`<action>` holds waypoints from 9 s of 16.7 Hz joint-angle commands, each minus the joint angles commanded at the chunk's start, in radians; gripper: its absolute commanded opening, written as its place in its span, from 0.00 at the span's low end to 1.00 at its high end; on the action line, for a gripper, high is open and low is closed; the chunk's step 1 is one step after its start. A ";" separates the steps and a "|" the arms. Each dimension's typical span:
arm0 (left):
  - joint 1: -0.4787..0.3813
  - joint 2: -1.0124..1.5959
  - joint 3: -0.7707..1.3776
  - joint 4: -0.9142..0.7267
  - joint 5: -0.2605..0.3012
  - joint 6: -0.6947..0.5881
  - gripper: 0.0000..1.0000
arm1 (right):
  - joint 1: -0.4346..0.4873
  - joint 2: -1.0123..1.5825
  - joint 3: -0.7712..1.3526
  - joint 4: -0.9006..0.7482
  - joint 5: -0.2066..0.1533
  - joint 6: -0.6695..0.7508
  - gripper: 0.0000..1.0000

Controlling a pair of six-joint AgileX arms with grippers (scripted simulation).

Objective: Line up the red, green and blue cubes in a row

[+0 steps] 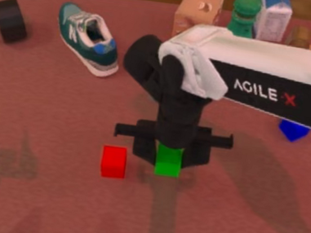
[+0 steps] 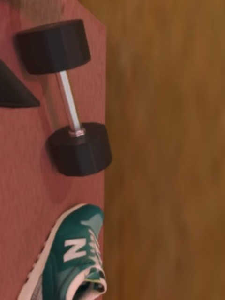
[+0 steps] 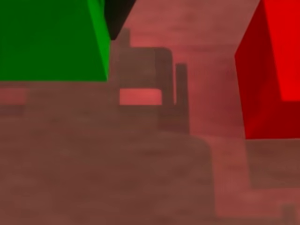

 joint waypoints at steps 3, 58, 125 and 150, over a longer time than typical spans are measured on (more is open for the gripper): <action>0.000 0.000 0.000 0.000 0.000 0.000 1.00 | 0.002 0.016 -0.041 0.048 0.001 0.000 0.00; 0.000 0.000 0.000 0.000 0.000 0.000 1.00 | -0.492 0.031 0.181 -0.201 -0.006 -0.986 1.00; 0.000 0.000 0.000 0.000 0.000 0.000 1.00 | -0.505 -0.040 0.092 -0.120 -0.018 -0.962 0.00; 0.000 0.000 0.000 0.000 0.000 0.000 1.00 | -0.156 -0.192 -0.281 0.106 0.000 -0.168 0.00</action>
